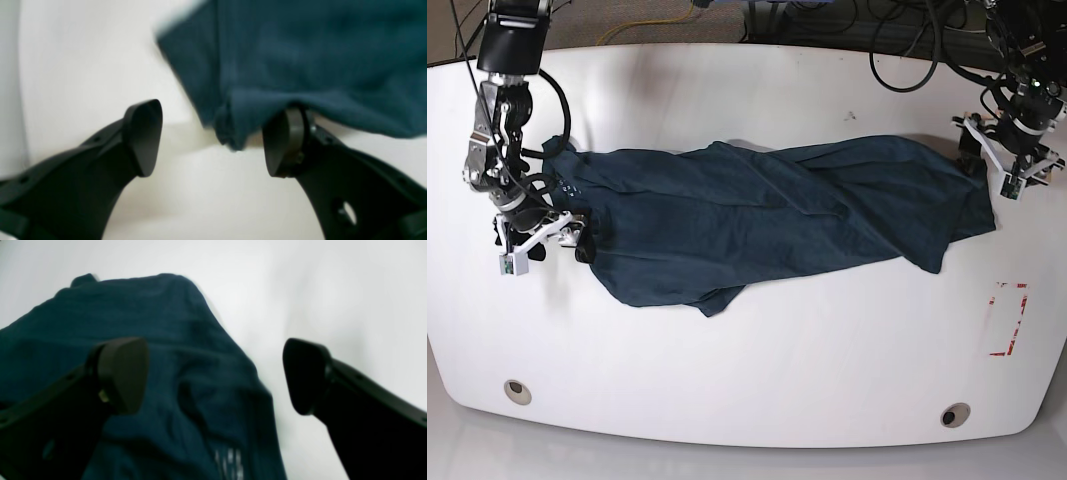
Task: Layout the t-shirt on the table in an organized manner, then fold the t-shirt properly
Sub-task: 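Release and regrasp the shirt edge with the right gripper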
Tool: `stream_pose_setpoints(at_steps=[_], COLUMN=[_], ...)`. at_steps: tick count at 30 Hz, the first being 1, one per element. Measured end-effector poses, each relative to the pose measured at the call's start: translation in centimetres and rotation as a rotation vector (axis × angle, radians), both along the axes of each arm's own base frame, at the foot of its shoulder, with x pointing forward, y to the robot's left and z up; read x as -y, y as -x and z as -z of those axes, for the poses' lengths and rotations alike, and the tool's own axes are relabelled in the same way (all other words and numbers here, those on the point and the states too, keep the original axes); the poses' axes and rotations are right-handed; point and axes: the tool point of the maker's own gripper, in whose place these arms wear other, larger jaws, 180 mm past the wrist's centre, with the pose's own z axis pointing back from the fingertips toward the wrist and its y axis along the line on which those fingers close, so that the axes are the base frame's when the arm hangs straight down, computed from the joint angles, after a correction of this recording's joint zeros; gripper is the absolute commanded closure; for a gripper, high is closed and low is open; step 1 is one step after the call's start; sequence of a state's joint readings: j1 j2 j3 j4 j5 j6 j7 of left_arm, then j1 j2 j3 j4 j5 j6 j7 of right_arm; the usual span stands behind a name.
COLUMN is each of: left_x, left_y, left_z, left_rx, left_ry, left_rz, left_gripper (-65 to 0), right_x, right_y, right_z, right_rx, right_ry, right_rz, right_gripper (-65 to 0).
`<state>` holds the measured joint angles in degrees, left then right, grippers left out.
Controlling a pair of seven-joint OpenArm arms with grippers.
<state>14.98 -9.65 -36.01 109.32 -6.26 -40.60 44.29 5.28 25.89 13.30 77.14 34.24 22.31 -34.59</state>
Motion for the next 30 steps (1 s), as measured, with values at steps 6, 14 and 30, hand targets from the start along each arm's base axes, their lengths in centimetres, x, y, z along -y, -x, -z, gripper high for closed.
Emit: stream_pose_setpoints(at_steps=[6, 14, 30], left_x=[-1.6, -2.3, -4.8], left_y=[-2.3, -3.8, -3.4], left_z=[-2.6, -4.2, -6.7], left_rx=[0.079, 0.088, 0.118], left_ry=[-0.034, -0.057, -0.112], left_rz=[-0.048, -0.051, -0.131], left_gripper=[-44.0, -44.0, -44.0], right_x=[0.7, -0.3, -3.0], right_y=[-2.6, -4.9, -5.9], right_z=[2.2, 3.8, 5.7], right_rx=[-0.068, -0.092, -0.106], right_ry=[0.003, 0.019, -0.019], right_rz=[0.004, -0.055, -0.07], right_gripper=[-60.9, -60.9, -60.7])
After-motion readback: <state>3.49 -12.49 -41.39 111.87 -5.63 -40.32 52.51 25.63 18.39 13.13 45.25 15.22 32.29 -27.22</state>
